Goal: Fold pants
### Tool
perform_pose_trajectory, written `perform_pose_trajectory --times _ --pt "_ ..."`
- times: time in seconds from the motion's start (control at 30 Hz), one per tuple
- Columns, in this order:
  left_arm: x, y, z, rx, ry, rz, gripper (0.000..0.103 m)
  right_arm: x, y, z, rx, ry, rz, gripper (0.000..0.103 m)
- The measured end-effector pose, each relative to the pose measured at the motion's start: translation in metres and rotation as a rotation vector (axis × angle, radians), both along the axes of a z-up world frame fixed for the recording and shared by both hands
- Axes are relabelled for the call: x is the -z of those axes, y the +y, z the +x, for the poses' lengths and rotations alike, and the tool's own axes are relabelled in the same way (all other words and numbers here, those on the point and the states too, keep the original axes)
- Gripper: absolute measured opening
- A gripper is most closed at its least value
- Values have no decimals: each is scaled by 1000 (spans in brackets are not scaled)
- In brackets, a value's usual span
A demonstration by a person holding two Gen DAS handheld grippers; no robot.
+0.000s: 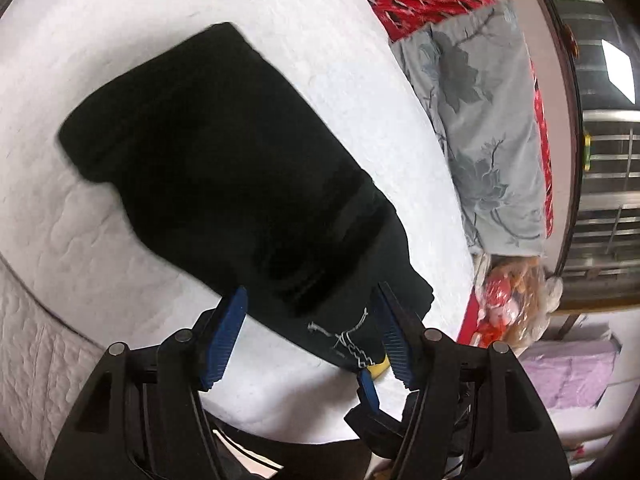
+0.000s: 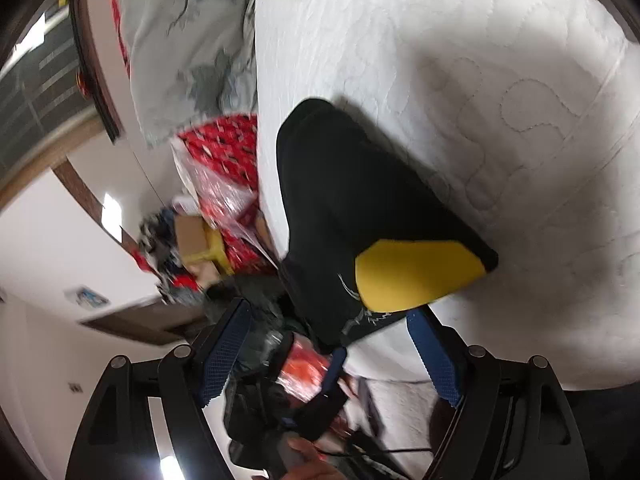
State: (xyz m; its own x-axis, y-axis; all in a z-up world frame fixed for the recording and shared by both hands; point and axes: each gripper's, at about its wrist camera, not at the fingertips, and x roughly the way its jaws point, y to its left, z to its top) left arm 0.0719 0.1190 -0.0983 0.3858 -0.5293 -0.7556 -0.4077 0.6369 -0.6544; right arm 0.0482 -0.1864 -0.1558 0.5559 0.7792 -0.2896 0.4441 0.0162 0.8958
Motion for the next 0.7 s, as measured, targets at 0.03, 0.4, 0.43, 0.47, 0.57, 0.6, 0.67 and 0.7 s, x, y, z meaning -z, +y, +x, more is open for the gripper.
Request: perform_pose_trajectory --times 0.03,0.4,0.43,0.47,0.57,0.6,0.67,0.7 --pt "0 -3 4 17 6 32 63 3 0 -1 21 9 5 83" --pt "2 -46 29 147 -14 202 27 21 -8 5 54 75 -73 20" --pt "2 -50 28 159 -15 174 23 20 -14 5 60 70 -74 17" --pt "0 -58 27 178 -21 129 18 18 -21 4 74 59 -72 14" --pt "-6 -82 29 242 -56 151 18 3 -59 -3 132 -3 -110 12" --pt "-2 -88 32 252 -46 166 18 4 -72 -4 144 4 -114 12" --pt "17 -94 38 256 29 162 18 7 -86 -6 172 36 -176 12" --pt "25 -93 40 250 55 160 18 11 -91 -6 179 44 -192 12"
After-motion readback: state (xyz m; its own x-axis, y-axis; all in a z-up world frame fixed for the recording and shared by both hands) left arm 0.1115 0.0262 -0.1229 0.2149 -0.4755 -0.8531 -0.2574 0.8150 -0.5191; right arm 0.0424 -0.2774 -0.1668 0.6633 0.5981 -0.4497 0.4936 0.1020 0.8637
